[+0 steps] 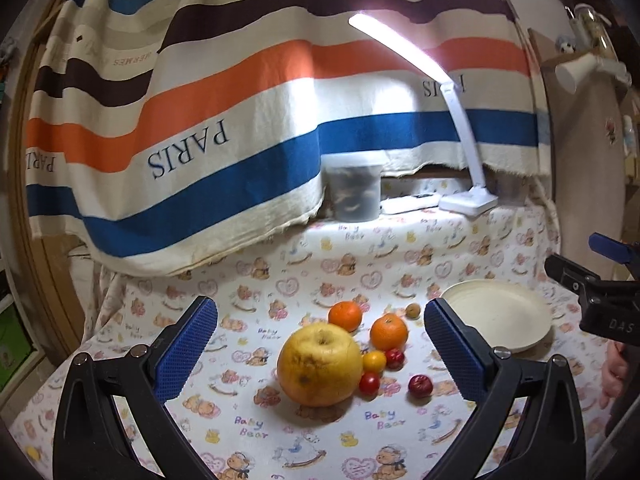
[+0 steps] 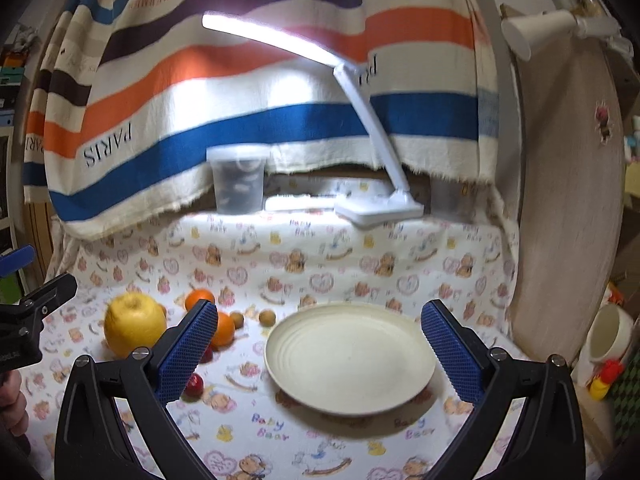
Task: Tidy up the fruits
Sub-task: 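Lower the left tool onto the large yellow pomelo and close it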
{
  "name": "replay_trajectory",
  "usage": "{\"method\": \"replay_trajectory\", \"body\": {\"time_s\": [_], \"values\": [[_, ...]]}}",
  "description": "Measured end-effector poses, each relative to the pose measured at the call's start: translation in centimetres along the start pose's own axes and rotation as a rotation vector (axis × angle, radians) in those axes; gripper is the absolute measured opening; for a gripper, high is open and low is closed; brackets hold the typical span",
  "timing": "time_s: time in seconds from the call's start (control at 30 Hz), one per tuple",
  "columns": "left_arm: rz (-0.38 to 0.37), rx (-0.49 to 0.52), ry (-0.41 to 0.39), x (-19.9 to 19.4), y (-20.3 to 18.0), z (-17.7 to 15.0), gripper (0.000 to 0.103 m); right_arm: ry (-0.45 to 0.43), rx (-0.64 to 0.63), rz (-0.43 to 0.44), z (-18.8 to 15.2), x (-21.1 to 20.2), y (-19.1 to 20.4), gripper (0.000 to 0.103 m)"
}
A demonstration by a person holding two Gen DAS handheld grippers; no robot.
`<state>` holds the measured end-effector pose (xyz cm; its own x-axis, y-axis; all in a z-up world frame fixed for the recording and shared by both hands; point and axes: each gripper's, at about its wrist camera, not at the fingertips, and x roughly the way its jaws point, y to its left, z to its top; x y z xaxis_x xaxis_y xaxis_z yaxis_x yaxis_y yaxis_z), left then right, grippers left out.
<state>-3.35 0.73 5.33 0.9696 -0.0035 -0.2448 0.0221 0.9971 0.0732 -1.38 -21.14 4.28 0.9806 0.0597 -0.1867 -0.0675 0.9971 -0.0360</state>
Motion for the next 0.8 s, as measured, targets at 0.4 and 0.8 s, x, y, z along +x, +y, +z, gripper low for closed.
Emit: {"method": "replay_trajectory", "body": {"time_s": [0.4,0.8], "values": [[-0.015,-0.084,0.081,3.6,2.8,5.2,0.103,-0.062,0.021,0.018,5.7,0.2,2.0,0.102],[-0.074,-0.145,0.424,12.2,3.5,0.2,0.103,0.039,0.033,0.025,3.6,5.7,4.4,0.102]]}}
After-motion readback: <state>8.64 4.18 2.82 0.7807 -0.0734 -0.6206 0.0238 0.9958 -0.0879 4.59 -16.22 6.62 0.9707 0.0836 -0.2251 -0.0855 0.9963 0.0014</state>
